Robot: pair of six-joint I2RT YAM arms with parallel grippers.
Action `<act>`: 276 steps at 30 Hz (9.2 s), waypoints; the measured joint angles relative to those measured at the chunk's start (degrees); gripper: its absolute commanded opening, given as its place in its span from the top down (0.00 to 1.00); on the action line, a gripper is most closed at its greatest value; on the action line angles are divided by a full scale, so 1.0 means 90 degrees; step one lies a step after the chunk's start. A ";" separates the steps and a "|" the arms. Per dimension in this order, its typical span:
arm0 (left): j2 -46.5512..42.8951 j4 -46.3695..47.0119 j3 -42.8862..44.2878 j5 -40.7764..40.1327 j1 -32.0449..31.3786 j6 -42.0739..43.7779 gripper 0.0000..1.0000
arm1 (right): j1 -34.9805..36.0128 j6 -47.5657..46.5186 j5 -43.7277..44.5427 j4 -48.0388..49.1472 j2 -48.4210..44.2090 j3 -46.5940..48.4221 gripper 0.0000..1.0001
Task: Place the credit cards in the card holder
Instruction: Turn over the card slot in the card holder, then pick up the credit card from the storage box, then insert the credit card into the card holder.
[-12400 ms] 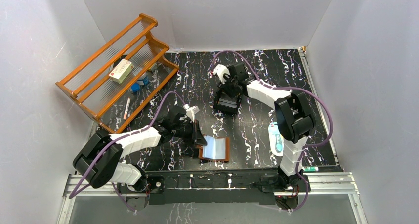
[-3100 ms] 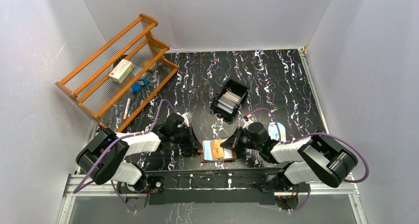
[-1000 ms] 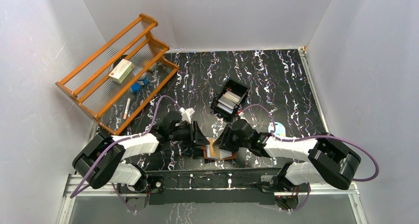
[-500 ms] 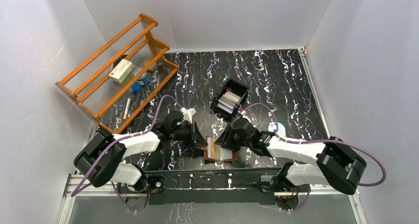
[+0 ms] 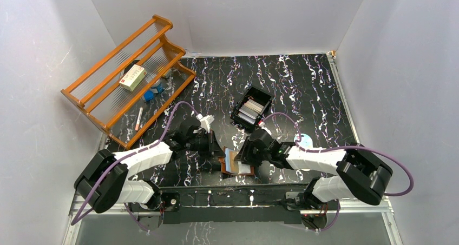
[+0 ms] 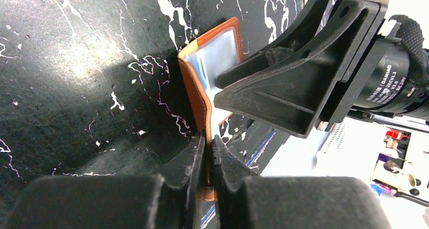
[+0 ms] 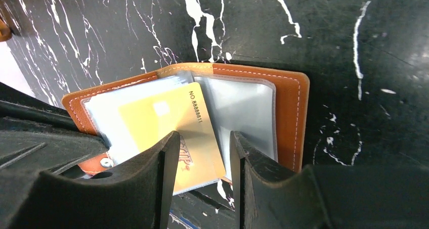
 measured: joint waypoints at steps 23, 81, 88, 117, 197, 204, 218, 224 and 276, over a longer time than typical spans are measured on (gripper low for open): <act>0.0491 0.0425 0.0000 0.0372 0.0000 -0.0117 0.98 | 0.0119 0.0010 -0.0187 0.0459 0.0364 0.0063 0.86; 0.0476 -0.0559 0.0576 0.0656 0.0046 0.0143 1.00 | -0.1904 -0.4476 0.1962 -0.2599 0.0665 0.4296 0.38; 0.0476 -0.0697 0.0576 0.0707 0.0148 0.0192 1.00 | -0.2273 -0.6156 0.1491 -0.2506 0.2300 0.5219 0.35; 0.0296 -0.1171 0.0576 0.0639 0.0185 0.0508 1.00 | -0.2849 -0.7834 0.0318 -0.2448 0.4483 0.6411 0.54; 0.0223 -0.1197 0.0576 0.0629 0.0206 0.0527 1.00 | -0.3189 -0.7499 -0.0743 -0.2713 0.4262 0.6479 0.99; 0.0223 -0.1197 0.0576 0.0629 0.0206 0.0529 1.00 | -0.3194 -0.7492 -0.0493 -0.2735 0.4129 0.6479 1.00; 0.0226 -0.1457 0.0595 0.0367 0.0206 0.0580 0.87 | -0.3191 -0.7264 -0.0330 -0.3077 0.3534 0.6479 1.00; 0.0226 -0.1855 0.0712 0.0102 0.0206 0.0680 1.00 | -0.3179 -0.6965 -0.0386 -0.3109 0.3140 0.6479 1.00; 0.0789 -0.0063 -0.0073 -0.0493 0.0206 -0.0653 1.00 | -0.1569 -0.1753 -0.1664 0.1202 -0.1132 -0.1083 1.00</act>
